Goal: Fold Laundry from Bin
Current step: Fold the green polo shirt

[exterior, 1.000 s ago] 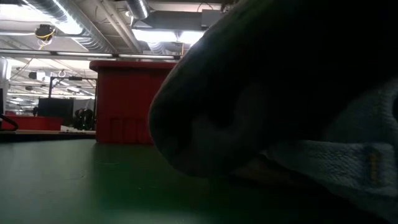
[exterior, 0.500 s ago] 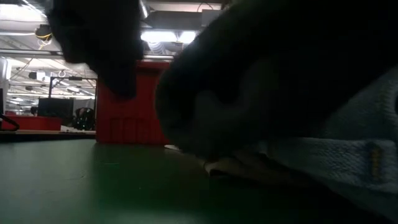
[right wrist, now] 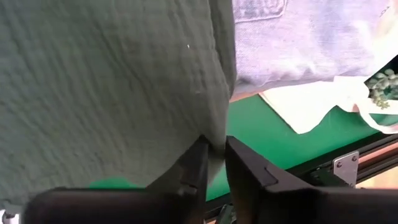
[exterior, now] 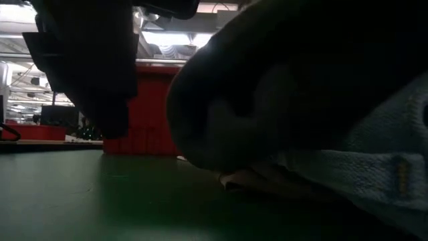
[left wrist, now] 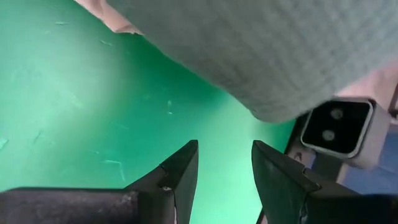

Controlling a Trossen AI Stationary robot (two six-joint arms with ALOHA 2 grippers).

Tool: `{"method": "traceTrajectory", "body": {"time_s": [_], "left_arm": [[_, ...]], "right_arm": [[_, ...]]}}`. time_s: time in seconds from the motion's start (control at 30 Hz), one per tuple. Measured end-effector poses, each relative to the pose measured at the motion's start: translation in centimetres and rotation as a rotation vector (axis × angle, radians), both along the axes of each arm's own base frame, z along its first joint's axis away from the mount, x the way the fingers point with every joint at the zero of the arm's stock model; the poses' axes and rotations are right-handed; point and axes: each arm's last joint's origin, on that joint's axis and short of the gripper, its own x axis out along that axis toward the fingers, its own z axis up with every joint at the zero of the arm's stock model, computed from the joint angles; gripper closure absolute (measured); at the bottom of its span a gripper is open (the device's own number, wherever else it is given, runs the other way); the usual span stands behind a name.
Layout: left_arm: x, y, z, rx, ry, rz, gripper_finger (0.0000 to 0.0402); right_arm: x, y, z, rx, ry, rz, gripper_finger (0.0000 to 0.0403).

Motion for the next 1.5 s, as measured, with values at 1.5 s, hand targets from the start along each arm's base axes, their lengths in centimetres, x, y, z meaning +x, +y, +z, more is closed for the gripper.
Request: {"method": "traceTrajectory", "body": {"time_s": [1.5], "left_arm": [[-5.3,7.7,-3.3,-0.263,-0.48,0.25,0.0258]], "right_arm": [[-1.3,1.1,0.3,0.052,0.004,0.014,0.0226]]}}
